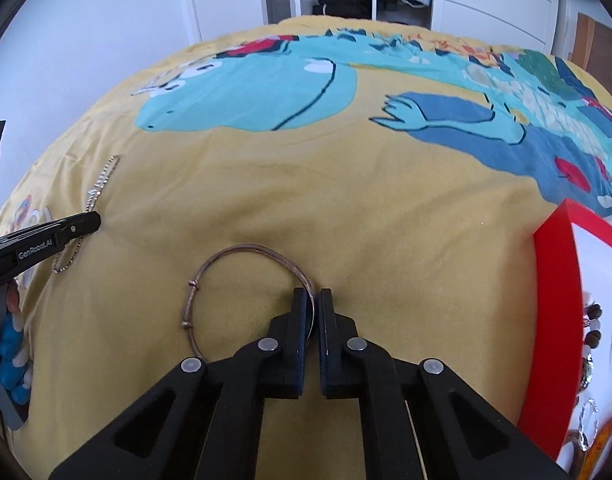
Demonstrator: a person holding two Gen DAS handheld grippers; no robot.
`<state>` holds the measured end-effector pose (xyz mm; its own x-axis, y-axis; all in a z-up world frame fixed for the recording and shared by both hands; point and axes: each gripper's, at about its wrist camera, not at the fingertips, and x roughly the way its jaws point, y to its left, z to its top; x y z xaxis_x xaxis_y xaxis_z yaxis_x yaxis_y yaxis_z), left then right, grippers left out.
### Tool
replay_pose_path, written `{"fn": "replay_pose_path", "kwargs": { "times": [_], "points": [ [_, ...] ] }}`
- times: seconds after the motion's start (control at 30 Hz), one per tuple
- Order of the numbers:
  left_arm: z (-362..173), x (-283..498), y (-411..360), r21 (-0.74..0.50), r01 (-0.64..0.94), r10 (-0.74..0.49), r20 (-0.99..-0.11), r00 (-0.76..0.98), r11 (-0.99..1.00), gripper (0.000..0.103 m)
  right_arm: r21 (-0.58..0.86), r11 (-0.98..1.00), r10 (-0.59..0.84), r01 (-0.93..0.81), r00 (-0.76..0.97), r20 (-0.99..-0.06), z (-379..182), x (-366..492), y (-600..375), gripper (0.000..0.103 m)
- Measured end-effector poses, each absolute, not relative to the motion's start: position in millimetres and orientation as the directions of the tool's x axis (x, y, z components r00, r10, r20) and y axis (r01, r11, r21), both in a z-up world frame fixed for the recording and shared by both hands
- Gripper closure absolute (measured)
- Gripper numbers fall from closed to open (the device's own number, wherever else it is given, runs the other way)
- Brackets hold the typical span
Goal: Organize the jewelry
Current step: 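Grasp the chain necklace with the left gripper while the right grasps the silver bangle, then carry the necklace and bangle over the box and open both grippers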
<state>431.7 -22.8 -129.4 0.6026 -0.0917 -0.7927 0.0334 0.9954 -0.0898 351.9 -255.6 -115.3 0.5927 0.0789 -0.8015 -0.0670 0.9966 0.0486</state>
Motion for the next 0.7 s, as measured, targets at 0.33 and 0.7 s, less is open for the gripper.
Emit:
{"fn": "replay_pose_path", "kwargs": {
  "times": [0.33, 0.7],
  "points": [
    [-77, 409, -28, -0.118, 0.036, -0.113, -0.74, 0.663, 0.992, 0.101, 0.056, 0.995, 0.094, -0.077, 0.681, -0.726, -62, 325, -262, 0.098],
    [-8, 384, -93, -0.15, 0.159, -0.218, -0.667, 0.712, 0.976, 0.101, 0.04, 0.999, 0.039, -0.018, 0.771, -0.635, 11, 291, -314, 0.098]
  ]
}}
